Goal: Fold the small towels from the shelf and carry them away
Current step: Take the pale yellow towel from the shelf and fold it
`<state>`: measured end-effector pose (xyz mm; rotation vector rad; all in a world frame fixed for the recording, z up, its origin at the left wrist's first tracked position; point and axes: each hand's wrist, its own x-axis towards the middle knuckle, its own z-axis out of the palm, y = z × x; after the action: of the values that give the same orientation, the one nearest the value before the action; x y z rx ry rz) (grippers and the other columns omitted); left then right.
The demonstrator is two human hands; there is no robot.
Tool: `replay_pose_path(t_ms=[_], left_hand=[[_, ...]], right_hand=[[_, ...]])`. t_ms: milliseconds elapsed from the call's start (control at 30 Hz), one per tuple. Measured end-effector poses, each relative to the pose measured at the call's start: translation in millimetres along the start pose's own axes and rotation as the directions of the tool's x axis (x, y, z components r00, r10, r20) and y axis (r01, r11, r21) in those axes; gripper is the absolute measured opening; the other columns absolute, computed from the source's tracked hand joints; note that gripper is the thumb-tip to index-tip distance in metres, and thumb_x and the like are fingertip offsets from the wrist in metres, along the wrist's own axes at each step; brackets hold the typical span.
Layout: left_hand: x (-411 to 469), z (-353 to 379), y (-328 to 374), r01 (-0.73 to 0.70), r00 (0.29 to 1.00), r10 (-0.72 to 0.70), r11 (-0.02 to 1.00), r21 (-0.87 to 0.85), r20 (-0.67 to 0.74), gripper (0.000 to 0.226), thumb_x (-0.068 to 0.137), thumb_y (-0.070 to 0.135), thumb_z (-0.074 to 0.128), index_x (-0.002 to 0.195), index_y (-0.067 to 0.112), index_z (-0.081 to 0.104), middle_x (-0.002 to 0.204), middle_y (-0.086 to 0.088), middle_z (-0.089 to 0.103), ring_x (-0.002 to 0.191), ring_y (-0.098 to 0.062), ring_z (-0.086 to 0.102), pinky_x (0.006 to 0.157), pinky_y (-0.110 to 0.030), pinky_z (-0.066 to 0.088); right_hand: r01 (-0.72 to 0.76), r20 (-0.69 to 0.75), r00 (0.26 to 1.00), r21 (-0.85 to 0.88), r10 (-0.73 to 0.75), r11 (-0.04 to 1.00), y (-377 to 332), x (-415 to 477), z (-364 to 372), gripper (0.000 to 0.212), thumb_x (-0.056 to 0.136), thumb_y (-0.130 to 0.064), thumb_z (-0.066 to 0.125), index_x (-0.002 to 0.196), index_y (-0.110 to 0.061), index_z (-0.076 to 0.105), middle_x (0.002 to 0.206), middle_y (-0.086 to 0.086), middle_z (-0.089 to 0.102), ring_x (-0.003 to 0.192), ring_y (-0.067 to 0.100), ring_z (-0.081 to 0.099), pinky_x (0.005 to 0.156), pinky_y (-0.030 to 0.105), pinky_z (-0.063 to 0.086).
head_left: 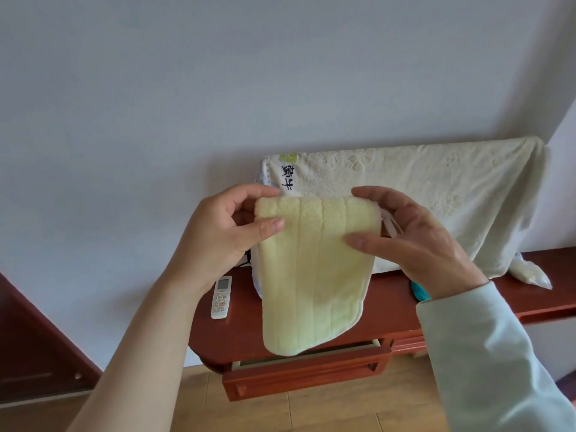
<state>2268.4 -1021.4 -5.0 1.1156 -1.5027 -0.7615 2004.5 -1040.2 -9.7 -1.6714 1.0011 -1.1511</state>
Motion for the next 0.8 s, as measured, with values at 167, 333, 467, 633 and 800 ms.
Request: replay_pose_path(t_ms=[167, 333, 467, 633, 800], left_hand=[[1.5, -0.4, 0.7, -0.062, 0.992, 0.076, 0.988, 0.144, -0.096, 0.029, 0.068, 0.03, 0.087, 0.091, 0.039, 0.072, 0.089, -0.006, 0.073, 0.08, -0.027, 0.068, 0.076, -0.034, 0.057], [3.7, -1.9, 2.1, -0.105, 0.986, 0.125, 0.979, 0.174, -0.11, 0.028, 0.067, 0.03, 0.089, 0.086, 0.034, 0.069, 0.083, -0.005, 0.068, 0.069, -0.017, 0.062, 0.068, -0.029, 0.052], [2.7, -3.9, 2.7, -0.108, 0.989, 0.122, 0.982, 0.155, -0.08, 0.025, 0.066, 0.04, 0.083, 0.082, 0.036, 0.064, 0.088, 0.006, 0.067, 0.083, -0.009, 0.065, 0.077, -0.024, 0.05], [-0.1, -0.7, 2.1, -0.051, 0.998, 0.055, 0.992, -0.118, 0.033, 0.019, 0.071, 0.03, 0.077, 0.08, 0.036, 0.062, 0.082, 0.015, 0.069, 0.074, -0.007, 0.058, 0.068, -0.02, 0.046], [-0.3, 2.2, 1.8, -0.061, 0.998, 0.062, 0.968, -0.245, -0.002, 0.022, 0.074, 0.025, 0.078, 0.085, 0.031, 0.061, 0.07, 0.014, 0.058, 0.067, -0.007, 0.052, 0.061, -0.018, 0.044]], right_hand=[[0.025, -0.028, 0.999, -0.023, -0.025, 0.999, -3.1, 2.9, 2.4, 0.062, 0.076, 0.005, 0.081, 0.126, -0.028, 0.065, 0.107, -0.014, 0.075, 0.091, -0.004, 0.072, 0.075, 0.008, 0.053], [0.053, -0.045, 0.998, -0.022, -0.054, 0.998, -2.3, 5.2, 4.1, 0.057, 0.076, 0.002, 0.082, 0.121, -0.031, 0.069, 0.109, -0.012, 0.076, 0.099, 0.001, 0.072, 0.08, 0.011, 0.054], [0.076, -0.057, 0.996, 0.004, -0.076, 0.997, -2.2, 5.0, 5.4, 0.042, 0.078, -0.005, 0.082, 0.111, -0.029, 0.073, 0.105, -0.009, 0.076, 0.094, 0.006, 0.072, 0.081, 0.017, 0.056], [0.079, -0.045, 0.996, 0.008, -0.078, 0.997, -1.9, 6.7, 10.2, 0.022, 0.078, -0.014, 0.081, 0.096, -0.025, 0.073, 0.128, -0.016, 0.065, 0.114, -0.003, 0.063, 0.089, 0.018, 0.051], [0.072, 0.037, 0.996, 0.149, -0.078, 0.986, -0.5, 2.2, 14.8, 0.018, 0.086, -0.021, 0.074, 0.102, -0.02, 0.066, 0.098, -0.004, 0.07, 0.094, 0.014, 0.066, 0.087, 0.03, 0.053]])
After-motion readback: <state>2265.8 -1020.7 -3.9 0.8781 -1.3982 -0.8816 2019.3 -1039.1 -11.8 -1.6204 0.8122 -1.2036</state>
